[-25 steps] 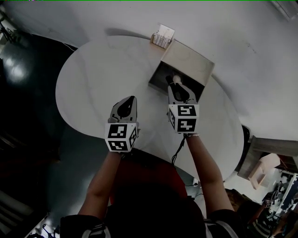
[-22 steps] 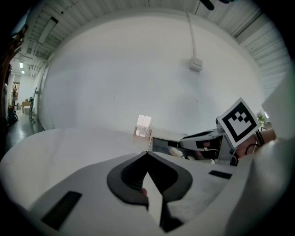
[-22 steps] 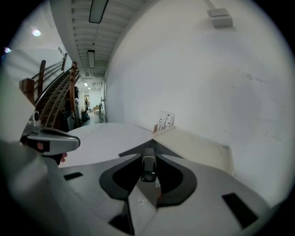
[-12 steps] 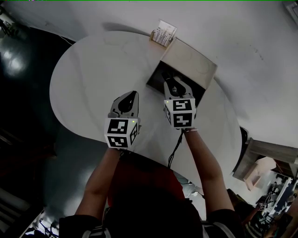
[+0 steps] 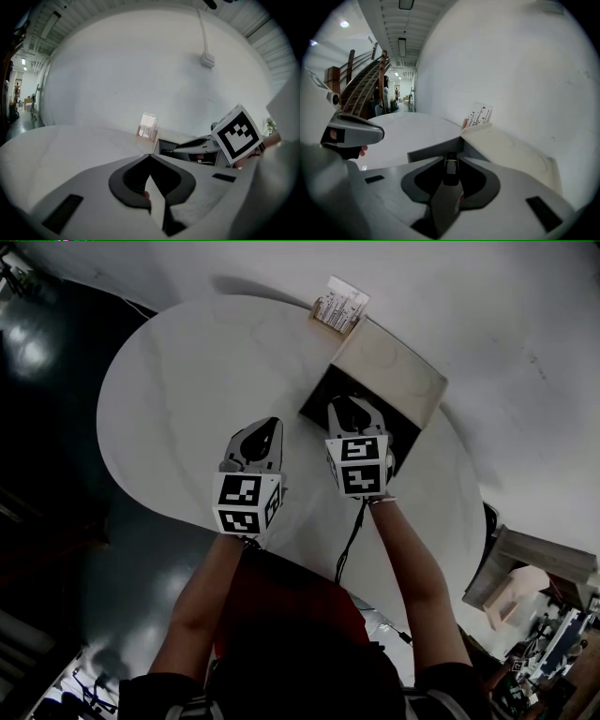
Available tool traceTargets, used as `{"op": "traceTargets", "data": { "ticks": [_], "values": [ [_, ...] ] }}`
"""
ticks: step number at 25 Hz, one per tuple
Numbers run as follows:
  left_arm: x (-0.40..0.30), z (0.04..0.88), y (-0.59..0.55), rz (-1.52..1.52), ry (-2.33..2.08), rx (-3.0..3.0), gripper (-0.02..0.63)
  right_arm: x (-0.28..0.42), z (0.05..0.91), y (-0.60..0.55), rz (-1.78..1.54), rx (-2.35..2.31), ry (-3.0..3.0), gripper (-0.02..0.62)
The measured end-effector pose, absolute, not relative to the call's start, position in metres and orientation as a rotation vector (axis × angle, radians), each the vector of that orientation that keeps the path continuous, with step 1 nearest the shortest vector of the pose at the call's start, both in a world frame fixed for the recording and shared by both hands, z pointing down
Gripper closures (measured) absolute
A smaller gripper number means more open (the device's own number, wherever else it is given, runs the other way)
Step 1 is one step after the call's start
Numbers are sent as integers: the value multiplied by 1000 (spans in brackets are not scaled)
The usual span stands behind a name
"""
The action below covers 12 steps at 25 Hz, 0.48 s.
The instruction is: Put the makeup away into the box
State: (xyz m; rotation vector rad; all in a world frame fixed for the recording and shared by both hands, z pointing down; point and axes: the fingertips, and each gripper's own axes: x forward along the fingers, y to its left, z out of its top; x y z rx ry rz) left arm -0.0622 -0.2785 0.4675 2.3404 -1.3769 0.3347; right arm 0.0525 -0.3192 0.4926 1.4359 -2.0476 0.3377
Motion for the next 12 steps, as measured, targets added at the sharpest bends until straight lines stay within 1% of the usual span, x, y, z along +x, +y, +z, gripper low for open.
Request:
{"op": "traceTargets", "data": {
  "ticks": [12],
  "values": [
    [-63, 473, -285, 331, -1378, 2321, 584, 52, 507, -322, 309, 1346, -1980, 491]
  ]
}}
